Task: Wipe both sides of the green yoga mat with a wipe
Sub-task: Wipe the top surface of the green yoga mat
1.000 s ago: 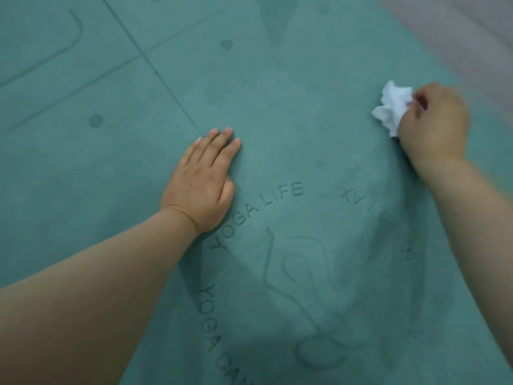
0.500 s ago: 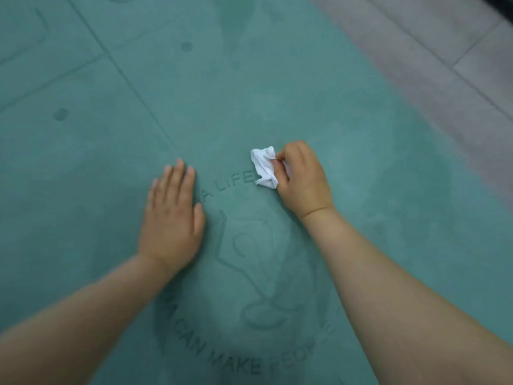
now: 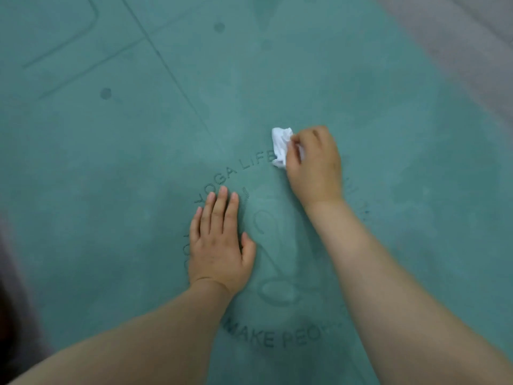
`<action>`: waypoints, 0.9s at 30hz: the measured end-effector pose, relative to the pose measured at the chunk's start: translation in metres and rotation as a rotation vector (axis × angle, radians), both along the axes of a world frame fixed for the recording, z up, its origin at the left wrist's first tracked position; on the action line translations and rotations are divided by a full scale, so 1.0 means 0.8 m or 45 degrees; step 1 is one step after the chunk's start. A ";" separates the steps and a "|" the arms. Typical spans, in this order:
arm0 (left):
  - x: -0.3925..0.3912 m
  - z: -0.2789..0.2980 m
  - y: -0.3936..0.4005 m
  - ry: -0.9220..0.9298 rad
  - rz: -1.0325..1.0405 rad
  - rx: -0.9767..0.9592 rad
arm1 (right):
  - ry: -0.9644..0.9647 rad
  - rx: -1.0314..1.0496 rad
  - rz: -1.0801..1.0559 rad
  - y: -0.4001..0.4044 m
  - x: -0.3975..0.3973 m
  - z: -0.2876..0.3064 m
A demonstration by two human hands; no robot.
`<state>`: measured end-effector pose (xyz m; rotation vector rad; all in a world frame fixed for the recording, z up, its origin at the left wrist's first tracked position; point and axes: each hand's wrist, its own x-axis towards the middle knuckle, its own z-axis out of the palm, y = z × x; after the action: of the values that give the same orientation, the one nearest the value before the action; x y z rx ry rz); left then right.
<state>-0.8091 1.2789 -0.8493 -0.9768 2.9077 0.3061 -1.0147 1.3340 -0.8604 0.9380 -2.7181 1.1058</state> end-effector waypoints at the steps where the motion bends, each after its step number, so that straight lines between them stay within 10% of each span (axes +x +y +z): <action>1: 0.001 0.000 0.000 0.000 -0.002 -0.001 | 0.003 0.003 0.127 -0.008 0.021 0.000; 7: 0.002 -0.001 -0.001 -0.002 -0.014 -0.013 | 0.141 0.147 0.892 -0.005 0.000 0.007; 15: 0.001 -0.001 -0.001 0.015 -0.010 -0.002 | -0.151 0.273 -0.710 0.084 -0.253 0.016; 18: 0.002 -0.001 -0.001 0.006 -0.022 0.009 | -0.103 0.171 -0.416 0.026 -0.164 0.023; 23: -0.001 -0.002 -0.002 0.012 -0.031 0.002 | 0.017 0.201 0.900 -0.011 0.022 0.018; 27: 0.000 -0.002 -0.003 -0.018 -0.031 -0.002 | 0.104 0.231 0.493 -0.021 -0.108 0.027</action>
<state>-0.8093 1.2767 -0.8509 -0.9394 2.9050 0.2942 -1.1012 1.3171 -0.8388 1.5503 -2.6719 0.8483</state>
